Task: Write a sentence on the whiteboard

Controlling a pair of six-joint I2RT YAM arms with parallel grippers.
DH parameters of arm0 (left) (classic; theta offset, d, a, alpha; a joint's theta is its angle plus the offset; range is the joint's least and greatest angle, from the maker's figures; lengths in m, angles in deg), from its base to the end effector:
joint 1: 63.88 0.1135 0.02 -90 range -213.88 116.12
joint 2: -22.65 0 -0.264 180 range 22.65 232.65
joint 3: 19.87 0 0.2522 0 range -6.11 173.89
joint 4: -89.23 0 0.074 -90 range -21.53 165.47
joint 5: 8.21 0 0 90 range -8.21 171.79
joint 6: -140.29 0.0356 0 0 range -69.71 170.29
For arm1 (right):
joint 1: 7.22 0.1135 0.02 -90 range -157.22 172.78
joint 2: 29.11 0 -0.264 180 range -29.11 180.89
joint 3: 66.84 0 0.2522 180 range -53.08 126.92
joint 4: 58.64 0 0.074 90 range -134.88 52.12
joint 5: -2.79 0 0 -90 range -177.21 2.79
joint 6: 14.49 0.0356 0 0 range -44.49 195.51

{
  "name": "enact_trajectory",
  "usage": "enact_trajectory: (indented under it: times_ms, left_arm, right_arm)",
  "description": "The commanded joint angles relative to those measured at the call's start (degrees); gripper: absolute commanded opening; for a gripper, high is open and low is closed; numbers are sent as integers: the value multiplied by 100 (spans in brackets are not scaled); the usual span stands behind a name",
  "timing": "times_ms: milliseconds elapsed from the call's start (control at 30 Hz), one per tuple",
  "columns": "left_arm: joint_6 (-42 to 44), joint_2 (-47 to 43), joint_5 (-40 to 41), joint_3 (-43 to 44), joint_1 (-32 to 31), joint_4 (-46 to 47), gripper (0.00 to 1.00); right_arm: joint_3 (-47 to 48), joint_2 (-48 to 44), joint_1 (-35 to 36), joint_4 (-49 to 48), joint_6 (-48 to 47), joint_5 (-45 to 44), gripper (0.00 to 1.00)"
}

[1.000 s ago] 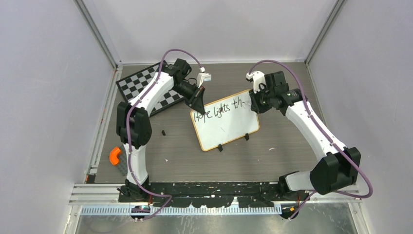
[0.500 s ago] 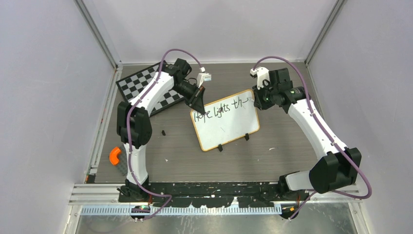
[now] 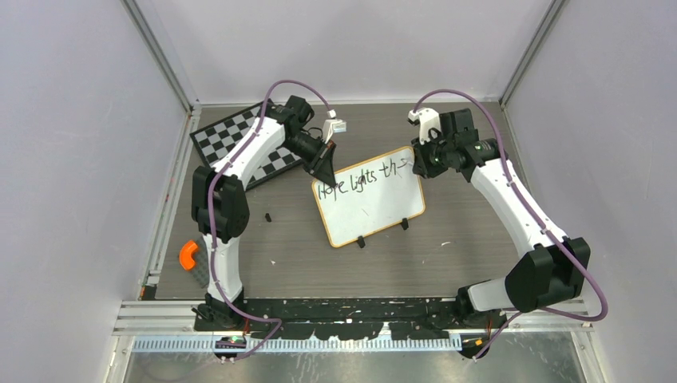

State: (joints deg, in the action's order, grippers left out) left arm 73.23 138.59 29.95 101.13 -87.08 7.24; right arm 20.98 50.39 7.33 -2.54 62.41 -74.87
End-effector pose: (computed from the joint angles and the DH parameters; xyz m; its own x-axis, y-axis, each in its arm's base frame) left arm 0.3644 -0.1866 0.2796 -0.6659 0.5474 -0.5068 0.7236 0.3089 -0.6172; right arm 0.2832 0.0814 0.3290 -0.6110 -0.3873 -0.6904 -0.5369 0.8437 0.0018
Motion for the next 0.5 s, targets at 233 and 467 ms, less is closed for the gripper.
enact_trajectory:
  times_ms: [233,467]
  left_arm:
    - [101,93,128,173,-35,-129,0]
    - [115,89,141,155,-35,-141,0]
  right_arm:
    - [-199,-90,113,-131,39,113,0]
    - [-401,-210,118,-72,-59,-109,0]
